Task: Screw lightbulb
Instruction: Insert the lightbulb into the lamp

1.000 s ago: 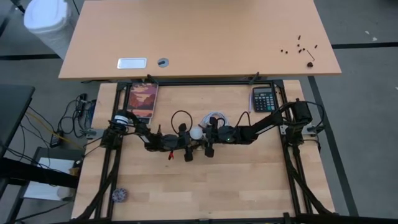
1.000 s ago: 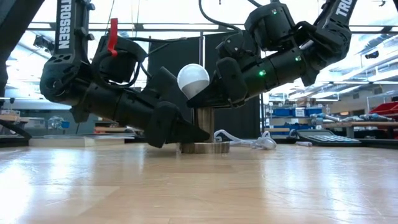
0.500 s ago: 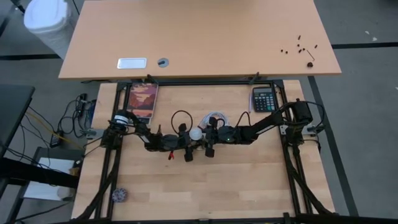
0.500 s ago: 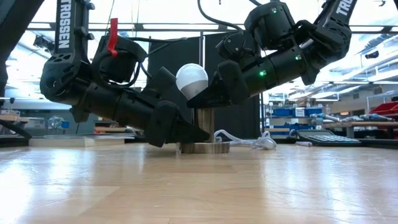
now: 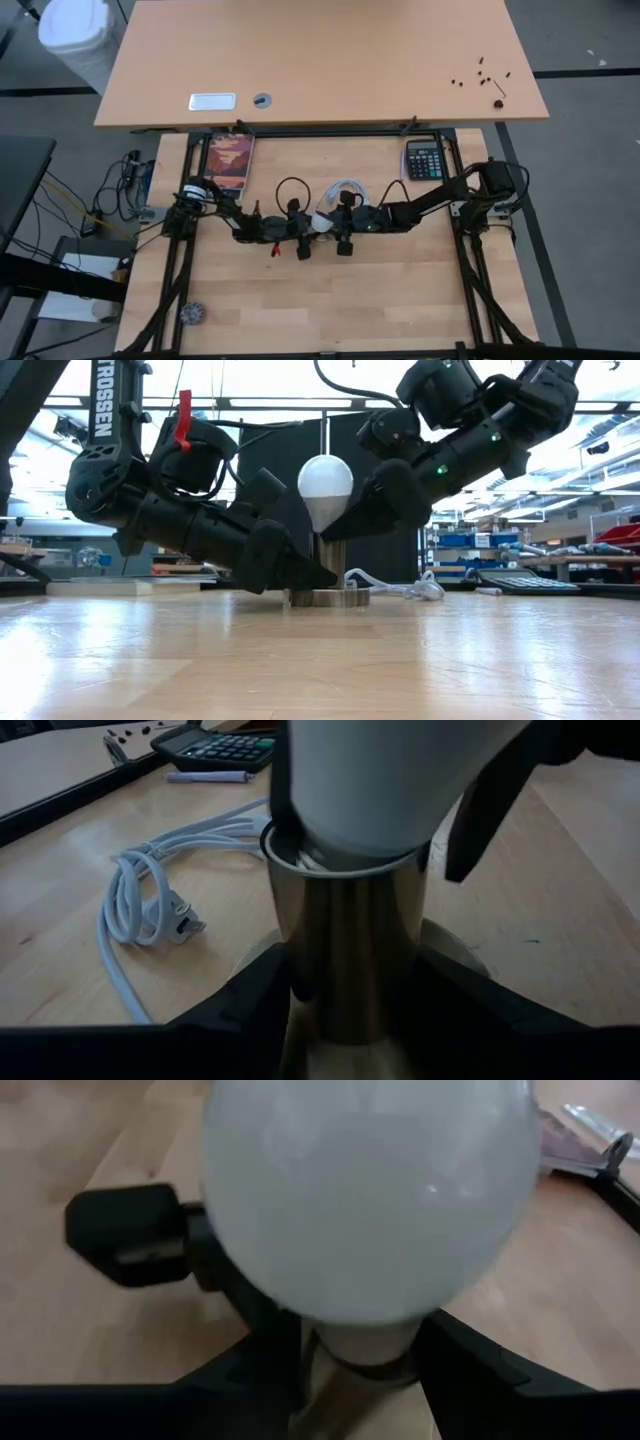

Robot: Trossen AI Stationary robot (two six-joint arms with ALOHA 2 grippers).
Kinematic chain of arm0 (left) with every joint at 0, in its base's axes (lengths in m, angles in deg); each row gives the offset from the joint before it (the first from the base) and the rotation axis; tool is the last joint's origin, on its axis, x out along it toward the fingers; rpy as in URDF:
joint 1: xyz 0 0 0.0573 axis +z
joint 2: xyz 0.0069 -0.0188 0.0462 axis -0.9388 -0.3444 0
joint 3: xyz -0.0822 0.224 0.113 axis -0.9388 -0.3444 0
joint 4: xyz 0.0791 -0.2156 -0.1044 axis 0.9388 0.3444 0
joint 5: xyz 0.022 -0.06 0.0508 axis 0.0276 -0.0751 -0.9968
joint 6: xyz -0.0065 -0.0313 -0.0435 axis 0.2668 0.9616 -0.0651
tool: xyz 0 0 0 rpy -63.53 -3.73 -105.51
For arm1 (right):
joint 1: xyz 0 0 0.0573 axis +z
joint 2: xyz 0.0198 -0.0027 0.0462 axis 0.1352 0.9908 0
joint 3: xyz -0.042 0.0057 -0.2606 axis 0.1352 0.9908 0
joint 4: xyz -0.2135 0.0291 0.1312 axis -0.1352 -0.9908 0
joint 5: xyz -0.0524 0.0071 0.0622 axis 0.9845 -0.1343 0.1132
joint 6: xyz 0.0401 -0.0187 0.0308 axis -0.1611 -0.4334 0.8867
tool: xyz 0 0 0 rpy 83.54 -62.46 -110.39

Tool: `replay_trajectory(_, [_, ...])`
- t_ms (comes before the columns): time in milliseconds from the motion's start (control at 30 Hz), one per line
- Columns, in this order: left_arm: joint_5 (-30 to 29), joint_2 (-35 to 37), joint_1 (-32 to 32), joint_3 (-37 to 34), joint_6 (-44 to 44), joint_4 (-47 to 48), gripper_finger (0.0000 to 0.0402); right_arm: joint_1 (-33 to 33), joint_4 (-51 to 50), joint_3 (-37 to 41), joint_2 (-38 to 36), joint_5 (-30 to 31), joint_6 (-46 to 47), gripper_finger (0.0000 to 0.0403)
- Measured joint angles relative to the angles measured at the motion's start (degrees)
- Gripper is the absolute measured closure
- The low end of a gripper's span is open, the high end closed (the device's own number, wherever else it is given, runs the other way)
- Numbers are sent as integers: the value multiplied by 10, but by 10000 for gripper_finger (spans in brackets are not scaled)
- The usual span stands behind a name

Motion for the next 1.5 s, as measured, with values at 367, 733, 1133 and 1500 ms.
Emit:
replay_trajectory(367, [8, 0, 0, -2, -6, -2, 208, -1, -83, 2, -50, -1, 12, 203])
replay_trajectory(733, [10, 0, 0, -2, -3, -1, 208, 8, -230, -24, -124, 3, 39, 203])
replay_trajectory(1133, [11, -1, 0, -2, 11, -2, 208, 25, -611, -284, -77, 5, 43, 174])
replay_trajectory(1500, [5, -2, 0, -2, 24, -5, 208, 25, -816, -455, 14, 20, -32, 70])
